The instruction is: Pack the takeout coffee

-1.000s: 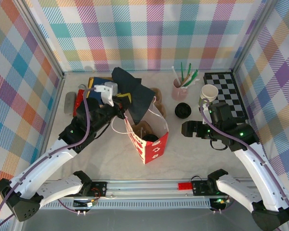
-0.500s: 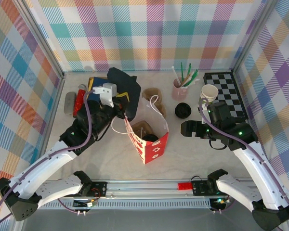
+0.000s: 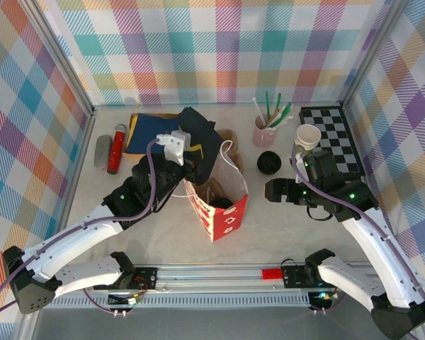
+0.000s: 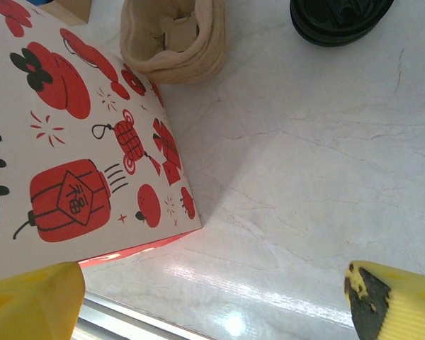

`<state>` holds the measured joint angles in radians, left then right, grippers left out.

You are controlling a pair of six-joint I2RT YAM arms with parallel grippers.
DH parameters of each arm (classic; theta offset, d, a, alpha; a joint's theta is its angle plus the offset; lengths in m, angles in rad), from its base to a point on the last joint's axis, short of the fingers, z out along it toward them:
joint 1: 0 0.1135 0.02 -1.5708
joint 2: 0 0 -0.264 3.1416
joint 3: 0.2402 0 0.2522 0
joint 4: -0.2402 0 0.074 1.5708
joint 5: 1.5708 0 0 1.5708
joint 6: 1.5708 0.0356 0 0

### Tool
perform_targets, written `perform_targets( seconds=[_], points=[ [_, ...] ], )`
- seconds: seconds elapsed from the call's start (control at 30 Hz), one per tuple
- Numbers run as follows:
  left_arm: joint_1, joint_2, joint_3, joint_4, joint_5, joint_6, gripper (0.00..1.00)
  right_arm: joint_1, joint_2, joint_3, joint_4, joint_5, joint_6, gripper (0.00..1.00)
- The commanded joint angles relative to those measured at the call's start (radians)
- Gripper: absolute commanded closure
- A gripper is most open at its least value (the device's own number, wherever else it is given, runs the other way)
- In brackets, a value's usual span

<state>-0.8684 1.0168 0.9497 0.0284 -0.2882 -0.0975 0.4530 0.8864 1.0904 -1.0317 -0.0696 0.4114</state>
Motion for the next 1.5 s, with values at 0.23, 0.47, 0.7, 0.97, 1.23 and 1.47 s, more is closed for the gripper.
perform_targets(
  seconds=[0.23, 0.47, 0.7, 0.97, 1.23, 1.47],
  points=[
    [-0.039, -0.025, -0.03, 0.007, -0.078, 0.048, 1.0, 0.007, -0.011, -0.009, 0.017, -0.016, 0.016, 0.06],
    [-0.064, -0.035, -0.031, -0.056, -0.153, 0.059, 1.0, 0.009, -0.006, -0.008, 0.018, -0.018, 0.017, 0.06],
    [-0.085, -0.075, -0.049, -0.112, -0.197, 0.051, 1.0, 0.012, -0.001, -0.012, 0.031, -0.019, 0.022, 0.06],
    [-0.093, -0.037, -0.046, -0.128, -0.219, 0.04, 1.0, 0.022, 0.005, -0.011, 0.035, -0.018, 0.026, 0.06],
    [-0.093, 0.004, -0.002, -0.179, -0.242, 0.038, 1.0, 0.024, -0.013, -0.027, 0.025, -0.009, 0.029, 0.06],
    [-0.093, 0.049, 0.03, -0.222, -0.265, 0.038, 1.0, 0.026, -0.018, -0.027, 0.025, -0.006, 0.03, 0.06]
  ],
)
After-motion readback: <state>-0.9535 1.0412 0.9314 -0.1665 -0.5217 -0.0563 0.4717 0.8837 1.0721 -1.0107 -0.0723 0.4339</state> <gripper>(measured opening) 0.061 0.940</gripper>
